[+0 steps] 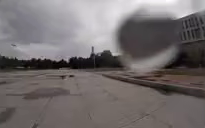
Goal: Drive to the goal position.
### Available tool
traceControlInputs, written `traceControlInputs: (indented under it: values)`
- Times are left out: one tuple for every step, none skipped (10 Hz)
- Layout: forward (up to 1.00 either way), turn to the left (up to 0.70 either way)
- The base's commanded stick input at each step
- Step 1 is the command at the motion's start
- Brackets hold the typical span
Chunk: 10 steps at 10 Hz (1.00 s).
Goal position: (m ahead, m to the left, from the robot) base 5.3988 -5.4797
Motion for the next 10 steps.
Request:
traceControlInputs:
  values:
    - [0.7,0.02]
    - [0.7,0.0]
    - [0.7,0.0]
    - [0.7,0.0]
    - [0.7,0.0]
    - [0.7,0.0]
    - [0.7,0.0]
    - [0.7,0.0]
    - [0.7,0.0]
    - [0.7,0.0]
